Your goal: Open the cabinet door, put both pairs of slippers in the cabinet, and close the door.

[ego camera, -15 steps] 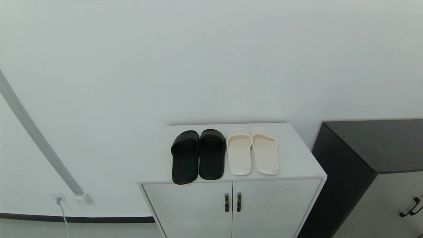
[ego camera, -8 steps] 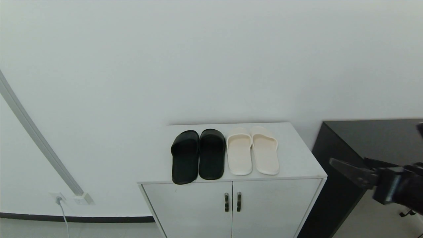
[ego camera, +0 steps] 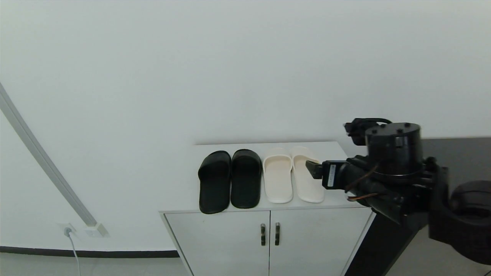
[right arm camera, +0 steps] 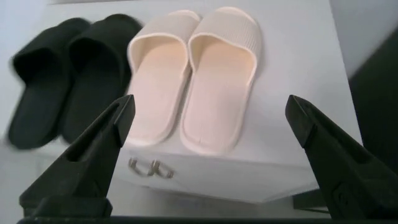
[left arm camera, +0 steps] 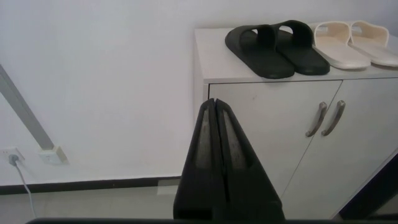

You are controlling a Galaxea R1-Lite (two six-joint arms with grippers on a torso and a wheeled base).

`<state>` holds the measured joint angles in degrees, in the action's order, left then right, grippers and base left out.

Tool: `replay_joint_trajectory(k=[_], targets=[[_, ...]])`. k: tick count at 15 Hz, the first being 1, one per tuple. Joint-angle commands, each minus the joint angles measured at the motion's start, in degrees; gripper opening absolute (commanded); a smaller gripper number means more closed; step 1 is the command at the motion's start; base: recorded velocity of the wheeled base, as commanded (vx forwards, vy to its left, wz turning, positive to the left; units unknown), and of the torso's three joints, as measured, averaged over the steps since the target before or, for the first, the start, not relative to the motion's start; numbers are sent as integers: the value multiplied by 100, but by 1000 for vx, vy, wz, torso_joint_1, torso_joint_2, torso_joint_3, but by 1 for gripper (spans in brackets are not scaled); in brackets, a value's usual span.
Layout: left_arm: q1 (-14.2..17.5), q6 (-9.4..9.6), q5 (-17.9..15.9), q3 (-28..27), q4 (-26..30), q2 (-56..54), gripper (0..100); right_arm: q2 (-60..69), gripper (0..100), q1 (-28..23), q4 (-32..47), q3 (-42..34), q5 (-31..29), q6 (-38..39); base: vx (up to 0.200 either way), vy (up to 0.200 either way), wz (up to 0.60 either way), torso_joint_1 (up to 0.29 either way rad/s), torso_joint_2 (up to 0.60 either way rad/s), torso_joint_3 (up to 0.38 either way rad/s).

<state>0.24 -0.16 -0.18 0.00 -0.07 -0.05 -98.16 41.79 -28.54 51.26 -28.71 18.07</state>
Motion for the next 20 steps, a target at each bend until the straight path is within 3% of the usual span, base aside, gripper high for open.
replay_joint_trajectory(k=[1, 6, 15, 20], targets=[[2, -2, 1, 0, -1, 5, 0, -1170, 100, 57, -3, 745, -320, 4, 0, 0, 0, 0, 0, 0], [2, -2, 1, 0, -1, 5, 0, -2137, 100, 40, -11, 1571, -671, 13, 0, 0, 0, 0, 0, 0], [2, -2, 1, 0, -1, 5, 0, -3456, 100, -312, -205, 2925, -671, -146, 0, 0, 0, 0, 0, 0], [2, -2, 1, 0, -1, 5, 0, -3719, 100, -373, -222, 3232, -671, -242, 0, 0, 0, 0, 0, 0]])
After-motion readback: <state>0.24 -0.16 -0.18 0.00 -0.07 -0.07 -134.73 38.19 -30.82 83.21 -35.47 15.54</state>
